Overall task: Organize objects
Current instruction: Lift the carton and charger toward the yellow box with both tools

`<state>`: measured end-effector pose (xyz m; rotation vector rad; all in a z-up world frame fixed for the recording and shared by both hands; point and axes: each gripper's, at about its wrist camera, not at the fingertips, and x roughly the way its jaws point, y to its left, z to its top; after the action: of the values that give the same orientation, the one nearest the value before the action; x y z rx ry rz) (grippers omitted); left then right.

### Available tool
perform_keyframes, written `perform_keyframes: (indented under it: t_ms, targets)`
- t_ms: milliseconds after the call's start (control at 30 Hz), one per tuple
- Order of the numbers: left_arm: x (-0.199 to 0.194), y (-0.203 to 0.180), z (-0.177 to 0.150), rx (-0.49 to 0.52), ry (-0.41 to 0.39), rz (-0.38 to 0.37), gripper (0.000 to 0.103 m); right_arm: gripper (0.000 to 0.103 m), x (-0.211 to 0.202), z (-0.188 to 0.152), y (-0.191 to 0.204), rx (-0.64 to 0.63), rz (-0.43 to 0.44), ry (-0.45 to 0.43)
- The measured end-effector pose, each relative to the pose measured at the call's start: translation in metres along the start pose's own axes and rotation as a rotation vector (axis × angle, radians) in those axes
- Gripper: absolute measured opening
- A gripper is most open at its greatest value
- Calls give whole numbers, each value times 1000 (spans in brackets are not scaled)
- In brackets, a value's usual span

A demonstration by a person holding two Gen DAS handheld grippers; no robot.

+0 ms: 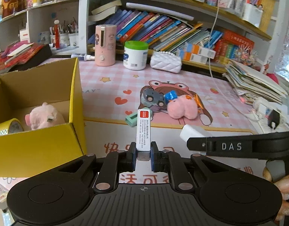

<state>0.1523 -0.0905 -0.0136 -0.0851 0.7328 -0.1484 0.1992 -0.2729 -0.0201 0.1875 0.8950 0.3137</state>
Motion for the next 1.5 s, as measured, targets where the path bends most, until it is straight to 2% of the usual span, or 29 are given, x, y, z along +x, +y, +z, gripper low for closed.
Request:
perform_keyframes:
  t_ms: [333, 567, 800, 1133, 1500]
  targets:
    - [-36, 22, -26, 6, -14, -55, 13, 41, -29, -34, 31, -8, -67, -30]
    - [-66, 52, -49, -22, -3, -55, 13, 41, -41, -65, 70, -27, -79, -13]
    - [-96, 87, -73, -58, 8, -36, 13, 41, -45, -99, 113, -56, -63, 20]
    - [-129, 121, -108, -48, 32, -14, 13, 41, -43, -144, 158, -30, -28, 74]
    - [-161, 158, -126, -86, 7, 38, 13, 41, -40, -169, 206, -73, 22, 94]
